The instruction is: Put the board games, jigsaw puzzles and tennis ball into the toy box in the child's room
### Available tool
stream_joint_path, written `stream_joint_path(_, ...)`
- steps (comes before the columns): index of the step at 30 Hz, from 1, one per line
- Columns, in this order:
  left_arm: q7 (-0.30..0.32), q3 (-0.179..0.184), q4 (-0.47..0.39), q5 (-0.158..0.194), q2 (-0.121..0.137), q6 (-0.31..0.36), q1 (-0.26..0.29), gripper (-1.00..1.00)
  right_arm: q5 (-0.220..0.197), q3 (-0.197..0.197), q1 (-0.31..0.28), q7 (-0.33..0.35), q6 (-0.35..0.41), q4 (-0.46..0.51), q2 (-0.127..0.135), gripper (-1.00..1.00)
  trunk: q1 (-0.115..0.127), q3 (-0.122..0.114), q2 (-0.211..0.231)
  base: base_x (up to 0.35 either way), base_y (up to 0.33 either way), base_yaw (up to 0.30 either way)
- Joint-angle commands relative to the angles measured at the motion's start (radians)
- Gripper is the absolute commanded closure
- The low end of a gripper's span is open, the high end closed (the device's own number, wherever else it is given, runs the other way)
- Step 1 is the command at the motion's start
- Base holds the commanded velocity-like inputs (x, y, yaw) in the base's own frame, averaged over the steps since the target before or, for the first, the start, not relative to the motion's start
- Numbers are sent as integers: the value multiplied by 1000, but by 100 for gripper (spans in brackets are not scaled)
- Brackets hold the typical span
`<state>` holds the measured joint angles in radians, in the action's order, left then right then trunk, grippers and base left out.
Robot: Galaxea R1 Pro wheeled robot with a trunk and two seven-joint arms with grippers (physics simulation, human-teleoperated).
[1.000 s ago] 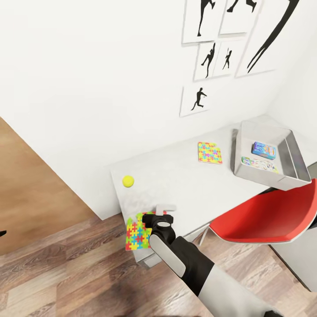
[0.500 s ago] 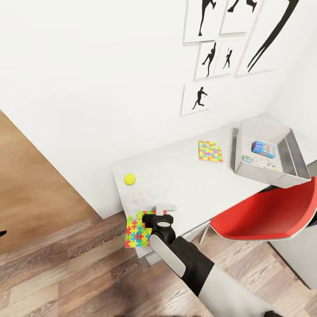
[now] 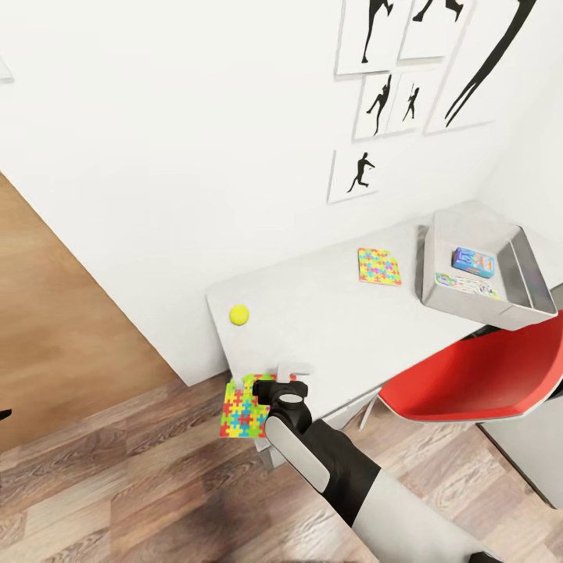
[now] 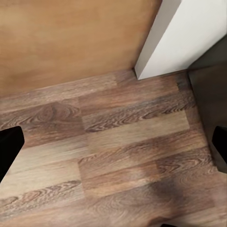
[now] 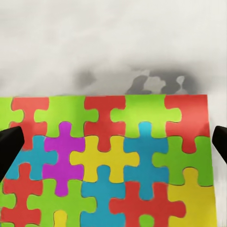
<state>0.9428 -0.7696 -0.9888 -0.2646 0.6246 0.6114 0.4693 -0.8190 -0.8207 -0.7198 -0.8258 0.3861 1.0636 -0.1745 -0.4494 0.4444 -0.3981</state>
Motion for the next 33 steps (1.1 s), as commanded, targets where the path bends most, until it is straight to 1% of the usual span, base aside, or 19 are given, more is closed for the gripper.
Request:
stream_joint_path(1,8,-2,-1,-7,0,7,2,-100,-4,-2,-1,-7,5,1,0,-100,-1,2,-2,-1,62,0)
stream_joint_path(12,8,-2,-1,-7,0,7,2,-100,-3,-2,-1,-7,5,1,0,-100,-1,2,-2,0,11,0)
stream_joint_path(15,8,-2,-2,-7,0,6,2,-100,-3,-2,-1,-7,3,1,0,-100,-1,2,-2,0,-98,0)
stream_joint_path(20,8,-2,-3,-7,0,7,2,-100,-3,-3,-1,-7,-22,0,0,-100,-1,2,-2,0,-160,0)
stream_joint_path(22,8,-2,-3,-7,0,7,2,-100,5,-7,-1,-7,-40,0,0,-100,-1,2,-2,0,-69,0)
stream_joint_path(27,8,-2,-4,-7,0,6,2,-100,50,-12,-1,-7,-57,-1,0,-100,-1,2,-2,0,-26,0)
stream_joint_path(28,8,-2,-4,-7,0,6,2,-100,65,-13,-1,-7,-59,-1,0,-100,-1,2,-2,0,-10,0)
stream_joint_path(33,8,-2,-4,-7,0,6,2,-100,85,-14,-1,-7,-61,-1,0,-100,-1,2,-2,0,-5,0)
